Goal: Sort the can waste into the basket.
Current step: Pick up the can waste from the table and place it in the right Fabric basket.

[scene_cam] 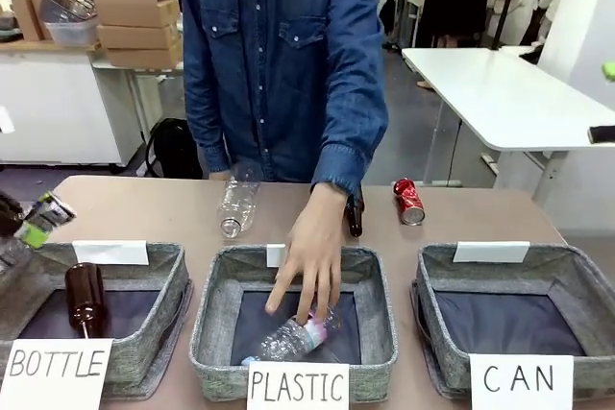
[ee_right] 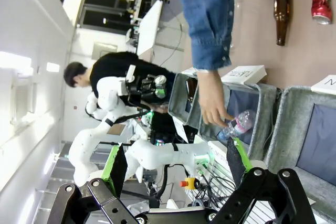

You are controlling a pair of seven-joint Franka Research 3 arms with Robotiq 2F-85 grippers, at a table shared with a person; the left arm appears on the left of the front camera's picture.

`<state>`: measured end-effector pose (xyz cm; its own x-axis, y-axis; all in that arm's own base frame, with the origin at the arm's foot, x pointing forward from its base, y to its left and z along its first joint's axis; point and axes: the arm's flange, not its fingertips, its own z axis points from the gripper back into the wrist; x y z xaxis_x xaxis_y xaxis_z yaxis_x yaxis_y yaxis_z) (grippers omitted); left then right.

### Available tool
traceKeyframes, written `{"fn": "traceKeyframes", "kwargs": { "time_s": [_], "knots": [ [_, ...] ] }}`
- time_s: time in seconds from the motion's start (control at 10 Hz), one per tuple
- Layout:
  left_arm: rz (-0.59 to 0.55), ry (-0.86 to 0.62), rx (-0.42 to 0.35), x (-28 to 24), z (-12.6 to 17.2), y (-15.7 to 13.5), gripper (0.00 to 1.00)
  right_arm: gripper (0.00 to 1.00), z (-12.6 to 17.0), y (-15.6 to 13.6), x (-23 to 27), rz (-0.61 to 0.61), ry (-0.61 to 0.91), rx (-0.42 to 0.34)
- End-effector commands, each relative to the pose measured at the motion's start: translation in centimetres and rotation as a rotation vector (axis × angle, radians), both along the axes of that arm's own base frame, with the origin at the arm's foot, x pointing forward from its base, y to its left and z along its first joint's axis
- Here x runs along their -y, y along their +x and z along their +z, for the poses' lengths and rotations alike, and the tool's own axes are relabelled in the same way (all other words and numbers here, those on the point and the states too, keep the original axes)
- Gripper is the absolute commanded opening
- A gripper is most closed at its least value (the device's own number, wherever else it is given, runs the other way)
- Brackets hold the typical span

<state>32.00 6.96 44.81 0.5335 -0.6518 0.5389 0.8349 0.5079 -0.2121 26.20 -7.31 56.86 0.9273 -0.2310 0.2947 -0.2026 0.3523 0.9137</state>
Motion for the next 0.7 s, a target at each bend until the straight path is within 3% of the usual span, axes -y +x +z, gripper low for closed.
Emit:
{"fn": "traceKeyframes", "kwargs": {
  "time_s": [0.0, 0.5, 0.6],
  "knots": [
    [0.044, 0.027, -0.015, -0.01, -0.46, 1.77, 0.21, 1.0, 0.08, 0.36, -0.18, 0.004, 0.017, 0.032],
    [0.044, 0.027, -0.015, -0.01, -0.46, 1.77, 0.21, 1.0, 0.08, 0.36, -0.18, 0.004, 0.017, 0.032],
    [0.031, 0.02, -0.007, -0.14, -0.93, 1.56, 0.4, 1.0, 0.08, 0.36, -0.18, 0.004, 0.017, 0.032]
  ]
}}
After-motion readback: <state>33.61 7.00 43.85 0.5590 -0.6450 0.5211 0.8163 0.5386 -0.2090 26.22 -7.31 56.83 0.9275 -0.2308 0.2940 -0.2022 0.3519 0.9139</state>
